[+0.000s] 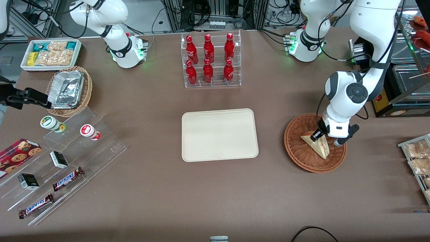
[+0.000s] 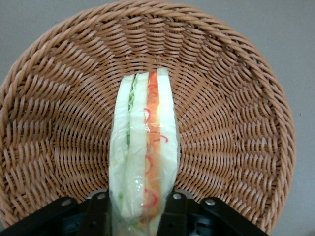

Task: Place sandwich from basket to tray
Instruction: 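Close the left gripper on the sandwich and lift it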

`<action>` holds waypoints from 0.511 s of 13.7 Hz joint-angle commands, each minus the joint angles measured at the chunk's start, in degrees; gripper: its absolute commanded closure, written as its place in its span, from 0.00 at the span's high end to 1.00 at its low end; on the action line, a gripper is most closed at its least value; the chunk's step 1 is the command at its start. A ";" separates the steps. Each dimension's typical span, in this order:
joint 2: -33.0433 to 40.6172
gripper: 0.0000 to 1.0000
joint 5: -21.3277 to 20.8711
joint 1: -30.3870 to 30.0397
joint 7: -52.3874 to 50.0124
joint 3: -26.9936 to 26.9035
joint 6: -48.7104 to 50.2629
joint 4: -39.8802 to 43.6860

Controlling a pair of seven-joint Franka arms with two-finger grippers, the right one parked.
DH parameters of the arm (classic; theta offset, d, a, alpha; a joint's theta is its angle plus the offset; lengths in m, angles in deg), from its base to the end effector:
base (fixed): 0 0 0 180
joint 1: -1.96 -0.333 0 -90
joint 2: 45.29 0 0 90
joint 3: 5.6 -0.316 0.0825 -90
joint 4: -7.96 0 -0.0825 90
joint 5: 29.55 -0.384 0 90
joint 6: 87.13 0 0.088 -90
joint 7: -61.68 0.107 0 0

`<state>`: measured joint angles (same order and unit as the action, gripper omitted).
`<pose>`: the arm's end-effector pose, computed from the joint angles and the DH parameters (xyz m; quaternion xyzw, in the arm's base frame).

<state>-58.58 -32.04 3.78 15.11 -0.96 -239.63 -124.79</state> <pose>0.5318 -0.0618 0.2532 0.9436 0.3263 0.0517 0.0237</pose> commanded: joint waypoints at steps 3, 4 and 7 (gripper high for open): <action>6.78 0.00 -0.86 0.46 -0.36 1.33 21.30 8.88; 6.87 0.00 -0.86 0.46 -0.44 3.08 27.54 13.35; 5.91 0.00 -0.68 0.46 -2.63 10.72 40.50 24.96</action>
<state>-51.13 -32.15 3.99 14.79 5.61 -205.14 -106.62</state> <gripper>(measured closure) 0.828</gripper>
